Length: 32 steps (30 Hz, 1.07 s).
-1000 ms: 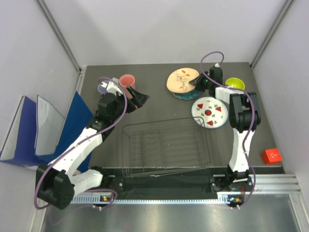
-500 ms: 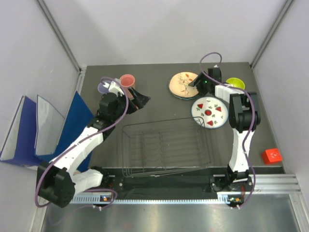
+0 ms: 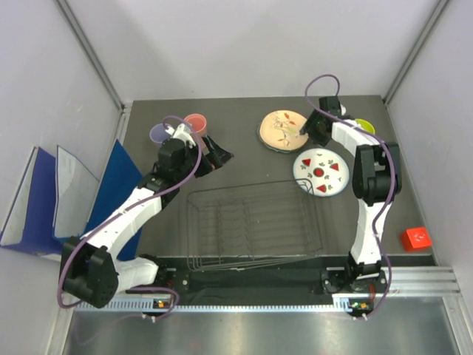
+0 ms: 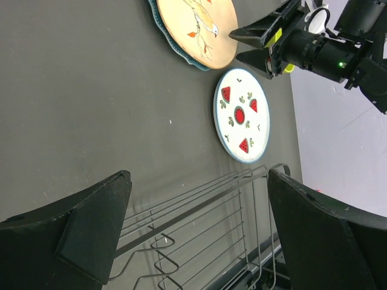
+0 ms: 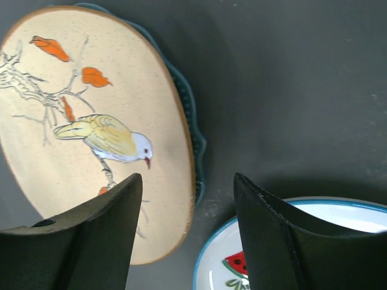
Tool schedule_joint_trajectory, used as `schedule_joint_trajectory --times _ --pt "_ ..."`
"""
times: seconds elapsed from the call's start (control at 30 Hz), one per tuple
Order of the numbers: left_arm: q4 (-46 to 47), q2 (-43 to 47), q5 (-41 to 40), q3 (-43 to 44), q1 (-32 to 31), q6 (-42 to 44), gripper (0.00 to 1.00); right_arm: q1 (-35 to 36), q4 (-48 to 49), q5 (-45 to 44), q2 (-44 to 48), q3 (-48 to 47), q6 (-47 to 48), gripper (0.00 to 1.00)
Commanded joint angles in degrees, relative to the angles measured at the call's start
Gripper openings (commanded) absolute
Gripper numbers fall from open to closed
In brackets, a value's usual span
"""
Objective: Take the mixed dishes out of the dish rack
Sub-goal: Place the plate at the center of the board, then reset both arms
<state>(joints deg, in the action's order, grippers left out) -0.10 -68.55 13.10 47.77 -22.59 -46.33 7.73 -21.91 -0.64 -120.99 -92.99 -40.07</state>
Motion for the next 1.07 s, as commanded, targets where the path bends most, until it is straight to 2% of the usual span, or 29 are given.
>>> schedule_joint_trajectory --times 0.0,0.1,0.13,0.27,0.37,0.43,0.47,0.63,0.77,0.87,1.03 --pt "1.15 0.61 1.31 1.45 0.0 0.71 0.99 -0.26 -2.78 -4.8 4.71 2.19 2.02 0.62" --pt "0.72 1.4 0.79 1.19 0.0 1.85 0.99 -0.17 -0.25 -7.79 9.53 7.62 0.88 0.61" --pt "0.45 1.67 -0.09 1.45 0.0 2.29 0.99 -0.25 3.59 -8.14 11.63 9.74 0.35 0.61" --pt "-3.84 2.81 -4.74 2.76 0.0 7.64 0.99 1.76 13.73 -10.42 27.07 19.15 -1.41 0.61" --pt "-9.03 2.64 -10.43 4.96 -0.09 11.69 0.99 6.67 13.74 -15.34 33.86 18.29 1.39 0.62" --pt "-11.92 2.55 -12.57 5.75 -0.09 13.1 0.99 12.03 12.78 -20.33 36.43 16.27 4.91 0.62" --pt "-12.46 2.46 -16.4 5.84 -0.17 13.28 0.99 15.62 12.95 -21.75 38.96 16.09 6.83 0.63" --pt "-15.54 2.11 -20.04 5.84 -0.61 13.1 0.99 25.39 19.78 -28.43 48.63 24.24 11.94 0.62" --pt "-16.25 2.55 -21.36 4.97 -1.31 13.37 0.99 35.48 23.31 -34.59 52.25 30.67 16.42 0.63" --pt "-16.34 1.76 -22.94 4.88 -2.19 12.76 0.99 39.37 23.84 -37.14 53.22 32.69 17.75 0.63" --pt "-26.08 -4.2 -34.53 11.99 -7.11 12.05 0.99 41.14 25.95 -37.15 55.59 34.45 19.77 0.63"
